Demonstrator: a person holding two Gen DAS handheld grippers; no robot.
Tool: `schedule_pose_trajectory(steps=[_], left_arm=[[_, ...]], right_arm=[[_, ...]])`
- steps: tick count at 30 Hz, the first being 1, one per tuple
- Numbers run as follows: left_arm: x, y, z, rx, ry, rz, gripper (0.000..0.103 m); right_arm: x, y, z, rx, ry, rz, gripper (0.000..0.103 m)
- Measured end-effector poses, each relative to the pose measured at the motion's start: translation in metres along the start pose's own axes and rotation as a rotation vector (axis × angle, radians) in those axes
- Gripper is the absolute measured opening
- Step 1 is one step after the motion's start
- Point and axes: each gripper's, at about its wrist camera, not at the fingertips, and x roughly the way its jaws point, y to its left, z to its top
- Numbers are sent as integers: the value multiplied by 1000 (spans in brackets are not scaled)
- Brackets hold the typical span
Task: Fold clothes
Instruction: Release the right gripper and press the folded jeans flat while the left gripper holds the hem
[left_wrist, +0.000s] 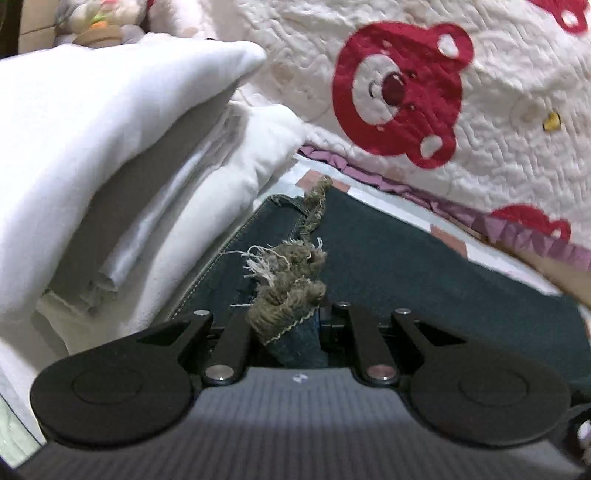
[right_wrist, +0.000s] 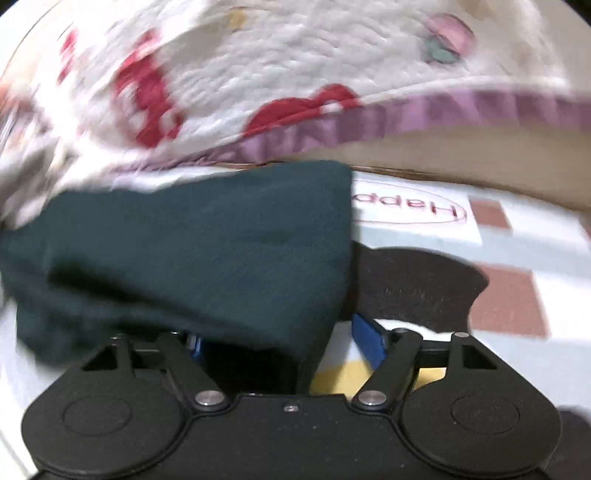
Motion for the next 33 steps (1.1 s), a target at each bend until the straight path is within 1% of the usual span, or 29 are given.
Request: schedule_pose_trajectory(steps=[2, 3, 5, 6, 8, 9, 10, 12, 13, 15, 16, 18, 21, 24, 25, 26, 27, 28, 29, 31, 33], left_arm=[[-4, -2, 3, 31, -21, 6, 11], [-6, -2, 4, 38, -33, 8, 11], [-7, 4, 4, 29, -38, 42, 11], [-7, 7, 5, 24, -38, 62, 11], [-1, 13, 2, 19, -8, 89, 12], [4, 14, -1, 18, 10, 103, 14], [9, 15, -4, 17, 29, 117, 14], [18, 14, -10, 23, 58, 144, 14], [20, 12, -11, 31, 63, 153, 14], [19, 14, -9, 27, 62, 147, 14], [18, 18, -7, 8, 62, 135, 15], [18, 23, -8, -5, 64, 126, 18], [18, 27, -10, -15, 66, 119, 18], [17, 24, -11, 8, 64, 129, 18], [18, 24, -11, 12, 64, 130, 18], [18, 23, -11, 13, 65, 129, 18], [19, 23, -11, 12, 68, 127, 17], [20, 23, -10, 11, 70, 126, 17], [19, 20, -12, 22, 70, 120, 16], [17, 10, -16, 55, 66, 104, 16], [14, 1, -20, 88, 61, 89, 16]], right_arm=[[0, 6, 9, 40, 7, 12, 62], [-7, 13, 12, 14, -14, 10, 61], [-25, 26, 17, -57, -68, 1, 46], [-31, 30, 16, -93, -84, -15, 45], [-37, 36, 12, -168, -98, -56, 44], [-35, 37, 7, -207, -96, -76, 41], [-31, 37, 2, -233, -80, -91, 41], [-19, 30, -7, -215, -29, -109, 41], [-16, 26, -10, -173, -14, -115, 41], [-17, 18, -13, -67, 6, -116, 43], [-20, 15, -13, -11, 14, -111, 46], [-20, 14, -15, 1, 11, -96, 47], [-19, 12, -17, 2, 5, -75, 47], [-19, 11, -19, 3, -1, -53, 47], [-18, 10, -20, 3, -3, -45, 50], [-12, 6, -14, 6, 5, -3, 49], [-3, 2, -6, 9, 17, 49, 46], [-2, 1, 2, 19, 18, 56, 31], [-2, 2, 9, 30, 17, 51, 22], [-2, 2, 25, 54, 14, 40, 16], [-21, 13, 33, 35, -60, 21, 13]])
